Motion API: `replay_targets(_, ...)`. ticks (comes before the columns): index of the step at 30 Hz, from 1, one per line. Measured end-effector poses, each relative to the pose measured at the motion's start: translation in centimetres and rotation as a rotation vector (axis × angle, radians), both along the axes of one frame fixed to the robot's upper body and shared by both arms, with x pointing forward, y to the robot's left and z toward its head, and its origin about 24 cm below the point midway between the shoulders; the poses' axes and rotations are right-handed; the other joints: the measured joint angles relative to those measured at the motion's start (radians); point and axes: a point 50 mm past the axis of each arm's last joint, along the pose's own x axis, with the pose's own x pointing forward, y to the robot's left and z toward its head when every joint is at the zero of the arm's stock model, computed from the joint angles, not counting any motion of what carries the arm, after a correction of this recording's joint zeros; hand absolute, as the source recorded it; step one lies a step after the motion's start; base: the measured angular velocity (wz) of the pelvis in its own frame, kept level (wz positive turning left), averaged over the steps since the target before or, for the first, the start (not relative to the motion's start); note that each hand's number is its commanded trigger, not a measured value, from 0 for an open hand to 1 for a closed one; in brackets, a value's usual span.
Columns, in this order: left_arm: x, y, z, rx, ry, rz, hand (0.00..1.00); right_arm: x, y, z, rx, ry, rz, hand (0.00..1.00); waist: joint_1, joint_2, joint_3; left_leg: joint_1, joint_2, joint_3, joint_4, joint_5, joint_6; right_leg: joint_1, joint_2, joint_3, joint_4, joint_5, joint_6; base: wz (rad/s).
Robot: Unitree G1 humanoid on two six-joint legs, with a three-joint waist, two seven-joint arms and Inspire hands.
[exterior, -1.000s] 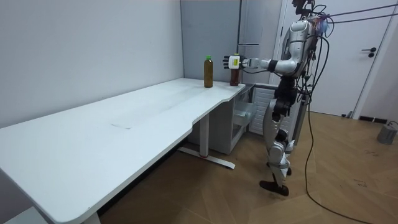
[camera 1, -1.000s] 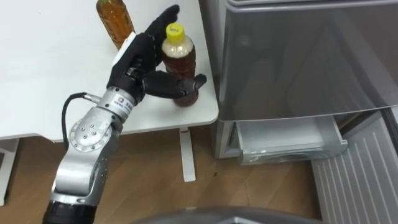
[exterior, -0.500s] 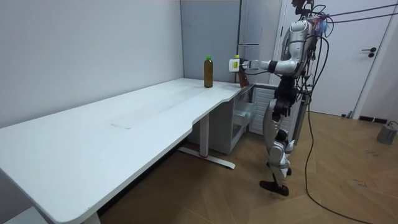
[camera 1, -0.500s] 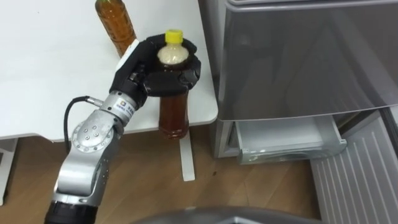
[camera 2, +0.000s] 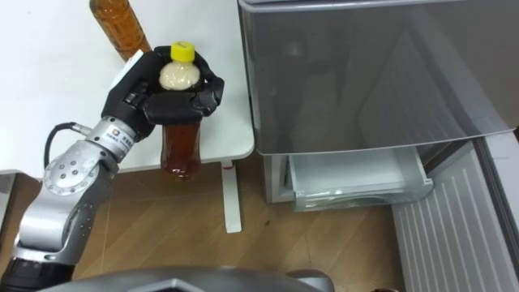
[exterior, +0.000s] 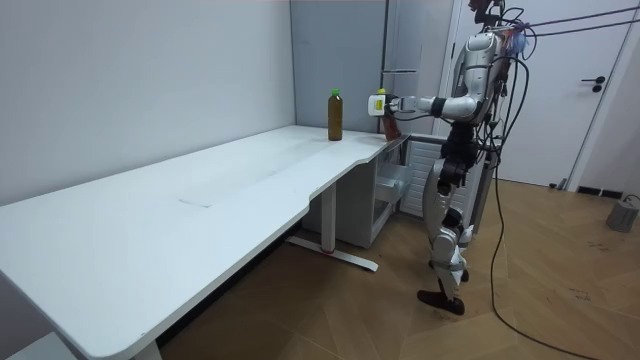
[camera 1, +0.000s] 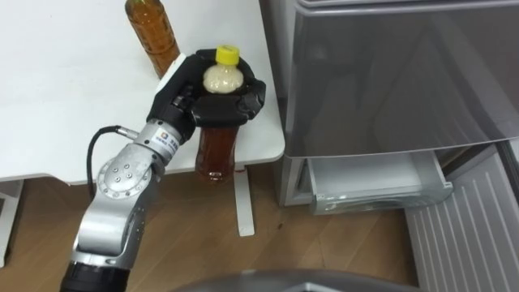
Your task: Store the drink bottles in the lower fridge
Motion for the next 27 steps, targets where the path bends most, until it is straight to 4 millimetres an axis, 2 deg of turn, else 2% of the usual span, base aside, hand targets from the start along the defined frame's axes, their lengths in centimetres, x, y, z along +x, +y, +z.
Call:
replay_targets(6, 0.0, 0.0, 0.0, 0.002, 0.000, 0.000, 1.00, 0.1, 0.0, 0.0, 0.001, -0.005, 0.000, 0.00, 0.001, -0.005, -0.0035, -0.001, 0.000, 0.000, 0.003, 0.000, 0.000, -0.001, 0.000, 0.000, 0.000, 0.000, 0.000, 0.00)
replay_targets(13, 0.0, -0.1, 0.0, -0.002, 0.001, -0.005, 1.00, 1.7, 0.1, 0.1, 0.002, -0.047, 0.004, 0.00, 0.000, 0.000, -0.0104, -0.018, 0.001, 0.000, 0.015, 0.000, 0.000, -0.014, -0.001, -0.010, 0.001, 0.003, -0.003, 0.00)
replay_targets(18, -0.1, -0.6, 0.1, -0.005, -0.004, -0.027, 1.00, 3.2, 0.3, 0.2, -0.002, -0.137, -0.021, 0.00, 0.003, 0.000, -0.0101, -0.017, 0.001, 0.000, 0.015, 0.000, 0.000, -0.014, -0.001, -0.010, 0.001, 0.003, -0.003, 0.00)
replay_targets(25, -0.3, -1.7, 0.8, -0.027, -0.042, -0.066, 1.00, 5.0, 1.5, 0.2, 0.015, -0.229, 0.029, 0.00, 0.014, -0.014, -0.0013, -0.022, 0.002, 0.002, 0.014, 0.000, -0.001, -0.017, 0.000, -0.009, 0.001, 0.004, -0.004, -0.01)
replay_targets(27, -0.3, -2.0, 0.7, -0.030, -0.039, -0.079, 1.00, 5.5, 1.6, 0.3, 0.020, -0.254, 0.035, 0.00, 0.017, -0.016, -0.0021, -0.033, 0.002, 0.002, 0.015, 0.000, -0.001, -0.024, 0.001, -0.009, 0.001, 0.005, -0.004, 0.00)
